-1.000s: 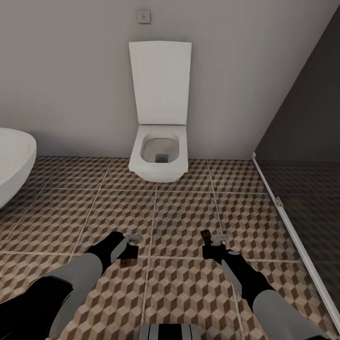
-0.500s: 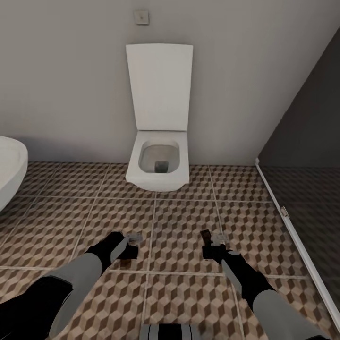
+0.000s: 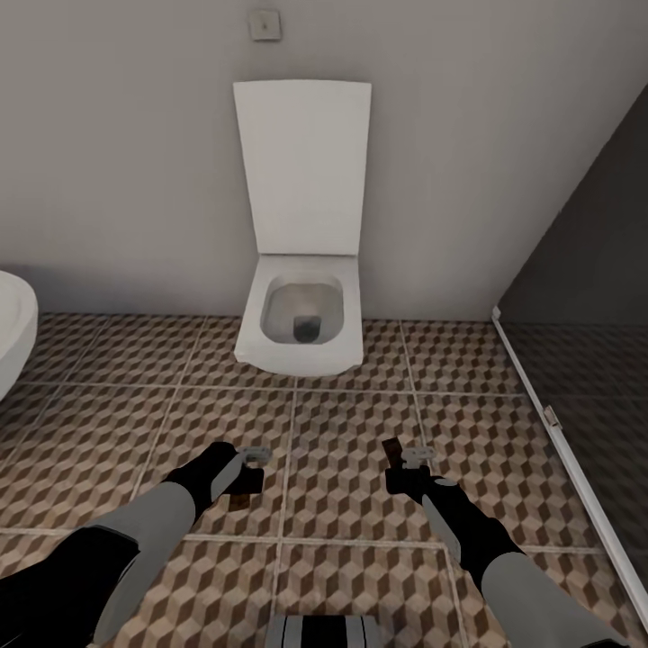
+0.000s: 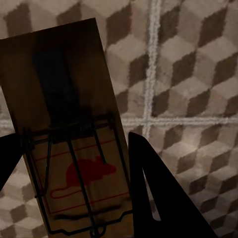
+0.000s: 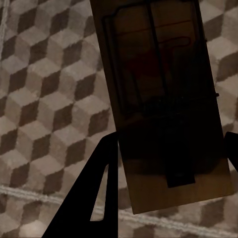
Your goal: Take the four mousetraps from the cabinet in the bathroom and place them on the bathroom floor. Make sure all four end up on the same floor surface, and ensure that at least two of them are either under or directly next to the same bathroom sink.
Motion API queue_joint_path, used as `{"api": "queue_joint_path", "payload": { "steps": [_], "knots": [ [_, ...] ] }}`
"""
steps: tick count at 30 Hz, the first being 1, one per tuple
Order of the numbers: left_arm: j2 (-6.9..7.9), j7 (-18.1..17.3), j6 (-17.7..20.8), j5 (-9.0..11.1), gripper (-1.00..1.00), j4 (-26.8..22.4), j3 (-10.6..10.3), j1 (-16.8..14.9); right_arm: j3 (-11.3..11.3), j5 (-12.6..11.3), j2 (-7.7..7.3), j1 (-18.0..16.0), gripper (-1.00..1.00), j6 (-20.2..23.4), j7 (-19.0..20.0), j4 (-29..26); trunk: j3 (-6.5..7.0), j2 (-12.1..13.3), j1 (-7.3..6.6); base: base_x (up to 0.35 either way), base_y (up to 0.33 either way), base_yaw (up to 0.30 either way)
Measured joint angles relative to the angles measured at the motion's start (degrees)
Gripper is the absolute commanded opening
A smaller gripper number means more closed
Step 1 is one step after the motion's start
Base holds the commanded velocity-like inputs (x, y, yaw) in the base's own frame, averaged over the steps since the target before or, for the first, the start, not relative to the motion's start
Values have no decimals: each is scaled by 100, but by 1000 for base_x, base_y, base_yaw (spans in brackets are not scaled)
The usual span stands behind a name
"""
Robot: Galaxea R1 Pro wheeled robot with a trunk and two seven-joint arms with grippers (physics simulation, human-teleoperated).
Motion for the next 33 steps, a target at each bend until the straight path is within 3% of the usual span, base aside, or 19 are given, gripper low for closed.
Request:
{"api": "queue_joint_path", "payload": {
  "steps": [33],
  "knots": [
    [-10,-7,-15,0,-100,35,0,0,0,6,0,0,-100,-6,0,-3,-301,0,0,1,0,0]
  ]
}}
